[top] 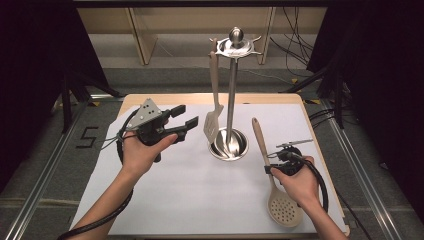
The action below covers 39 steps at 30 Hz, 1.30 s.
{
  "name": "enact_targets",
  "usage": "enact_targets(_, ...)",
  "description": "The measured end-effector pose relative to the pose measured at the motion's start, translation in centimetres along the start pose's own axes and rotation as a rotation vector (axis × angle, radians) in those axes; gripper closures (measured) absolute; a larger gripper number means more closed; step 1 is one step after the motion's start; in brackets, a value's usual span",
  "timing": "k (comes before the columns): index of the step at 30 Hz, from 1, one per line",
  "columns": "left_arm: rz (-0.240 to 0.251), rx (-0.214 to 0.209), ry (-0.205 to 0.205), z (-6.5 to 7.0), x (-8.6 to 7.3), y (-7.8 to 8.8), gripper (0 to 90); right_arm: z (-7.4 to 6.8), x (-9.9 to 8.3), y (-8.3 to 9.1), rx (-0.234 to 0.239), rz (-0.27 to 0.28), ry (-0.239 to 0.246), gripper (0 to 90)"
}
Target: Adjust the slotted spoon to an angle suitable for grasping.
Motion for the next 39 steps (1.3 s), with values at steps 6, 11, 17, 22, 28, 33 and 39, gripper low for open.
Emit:
enact_targets(6,-0.002,-0.006,-0.002,0.1,-0.1,-0.2,40.8,0.2,-0.2,1.4,-0.024,0.175,0.056,78.8)
enact_targets(11,-0.003,-0.019,0.0,0.4,-0.2,-0.4,41.6,-0.4,-0.6,2.6,-0.011,0.271,0.035,78.8)
enact_targets(17,-0.009,-0.039,-0.005,0.8,-0.3,-0.8,42.1,-1.0,-0.8,3.5,-0.01,0.358,0.079,78.7)
enact_targets(22,-0.008,-0.045,0.0,1.0,-0.4,-0.9,42.3,-1.5,-0.7,3.8,-0.002,0.404,0.095,78.8)
enact_targets(28,-0.005,-0.044,-0.003,1.0,-0.4,-0.9,42.5,-2.3,-0.7,4.6,0.012,0.484,0.074,78.8)
enact_targets(33,-0.008,-0.048,-0.002,1.1,-0.4,-1.0,42.4,-2.5,-0.3,4.9,0.0,0.515,0.125,78.7)
enact_targets(39,-0.004,-0.051,-0.002,1.2,-0.3,-1.1,42.4,-3.1,0.0,5.0,0.018,0.52,0.125,78.7)
Point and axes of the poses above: each handheld gripper's, and its own axes: y roughly backward along the jaws, x roughly out of its top, z roughly to its right, the point moved 1 cm from there along -y, roughly forward along the jaws, and after that the axes turned 8 degrees about -x, right-handed, at the moved point
